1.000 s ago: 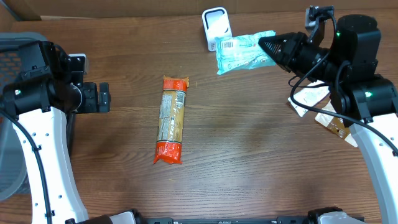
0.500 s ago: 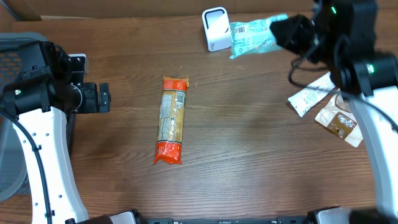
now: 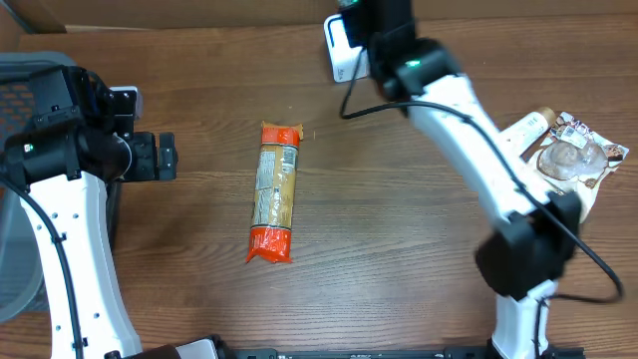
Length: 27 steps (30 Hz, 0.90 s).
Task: Scan the item barcode
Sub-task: 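Hold the wipes pack barcode against the white scanner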
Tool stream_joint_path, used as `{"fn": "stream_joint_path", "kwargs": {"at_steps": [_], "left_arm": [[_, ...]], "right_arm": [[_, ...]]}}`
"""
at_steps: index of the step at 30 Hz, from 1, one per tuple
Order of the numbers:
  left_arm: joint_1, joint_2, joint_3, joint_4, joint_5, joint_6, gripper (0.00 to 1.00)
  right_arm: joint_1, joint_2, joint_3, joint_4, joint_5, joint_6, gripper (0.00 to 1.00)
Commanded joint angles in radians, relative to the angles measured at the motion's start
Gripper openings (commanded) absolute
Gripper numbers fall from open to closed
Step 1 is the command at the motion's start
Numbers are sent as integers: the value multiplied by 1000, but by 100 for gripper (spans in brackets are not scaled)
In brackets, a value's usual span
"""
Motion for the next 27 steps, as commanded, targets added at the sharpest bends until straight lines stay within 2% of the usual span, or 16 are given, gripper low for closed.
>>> {"fn": "stream_joint_path", "kwargs": {"at_steps": [1,9,13,17,24,27], "left_arm": [[-2,-11,3,0,15,26,100],[-2,-11,3,0,15,26,99],[-2,-11,3,0,15,26,99],[-2,-11,3,0,15,26,100],[-2,-11,3,0,15,26,99],[-2,-11,3,0,15,26,100]], "right_arm": [[2,71,27,130,146,-407,4],[1,245,27,410,153,-893,4],[1,299,27,498,139,-915,4],[2,320,26,499,71,-919,4],[1,356,25,528,37,-1096,4],[1,364,25,527,36,-1097,4]]}}
